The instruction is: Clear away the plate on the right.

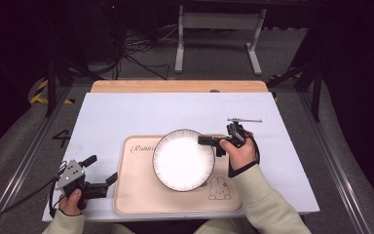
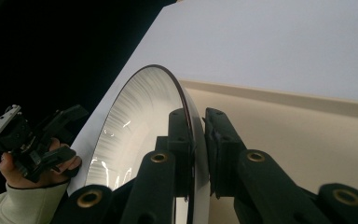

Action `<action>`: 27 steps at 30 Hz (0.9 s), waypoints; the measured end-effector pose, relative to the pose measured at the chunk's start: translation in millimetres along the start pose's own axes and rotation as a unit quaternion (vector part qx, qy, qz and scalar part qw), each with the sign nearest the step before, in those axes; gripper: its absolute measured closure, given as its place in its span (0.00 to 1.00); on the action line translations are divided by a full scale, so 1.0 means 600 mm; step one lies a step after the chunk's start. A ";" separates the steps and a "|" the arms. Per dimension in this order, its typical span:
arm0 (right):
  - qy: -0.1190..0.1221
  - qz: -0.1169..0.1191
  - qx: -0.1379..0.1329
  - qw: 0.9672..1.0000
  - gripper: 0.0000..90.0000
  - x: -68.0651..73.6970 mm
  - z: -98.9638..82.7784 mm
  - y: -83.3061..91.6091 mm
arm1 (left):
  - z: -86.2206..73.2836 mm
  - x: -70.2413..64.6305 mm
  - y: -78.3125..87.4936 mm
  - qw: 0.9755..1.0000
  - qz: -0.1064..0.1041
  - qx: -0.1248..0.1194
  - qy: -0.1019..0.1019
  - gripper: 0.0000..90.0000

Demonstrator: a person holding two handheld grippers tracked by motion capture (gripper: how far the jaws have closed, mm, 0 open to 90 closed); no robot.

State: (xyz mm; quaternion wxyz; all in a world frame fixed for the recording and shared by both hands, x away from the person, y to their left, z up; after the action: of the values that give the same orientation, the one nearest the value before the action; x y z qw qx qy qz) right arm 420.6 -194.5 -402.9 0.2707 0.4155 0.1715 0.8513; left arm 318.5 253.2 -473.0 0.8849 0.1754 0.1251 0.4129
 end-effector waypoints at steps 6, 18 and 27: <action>-0.003 0.003 0.012 1.000 0.91 -0.001 -0.010 -0.019 | 0.000 0.000 0.000 1.000 0.000 0.000 0.000 0.00; -0.003 0.002 0.025 1.000 0.90 -0.005 -0.023 -0.042 | 0.000 0.000 0.000 1.000 -0.001 0.000 -0.003 0.00; -0.012 0.006 0.034 0.999 0.90 -0.013 -0.030 -0.059 | 0.000 0.000 0.000 1.000 -0.001 0.000 -0.001 0.00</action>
State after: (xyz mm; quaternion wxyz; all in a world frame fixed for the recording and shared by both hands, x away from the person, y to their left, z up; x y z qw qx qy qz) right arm 421.1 -172.3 -436.6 0.2534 0.4358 0.1940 0.8416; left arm 318.4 253.1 -473.0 0.8856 0.1754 0.1240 0.4118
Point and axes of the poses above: each handheld gripper's, and its own axes: y roughly backward along the jaws, z roughly out of its top, x roughly to its left, the point moved 1 cm from there along -y, roughly forward along the jaws, and after that the axes turned 6 degrees about x, right-handed, at the moved point
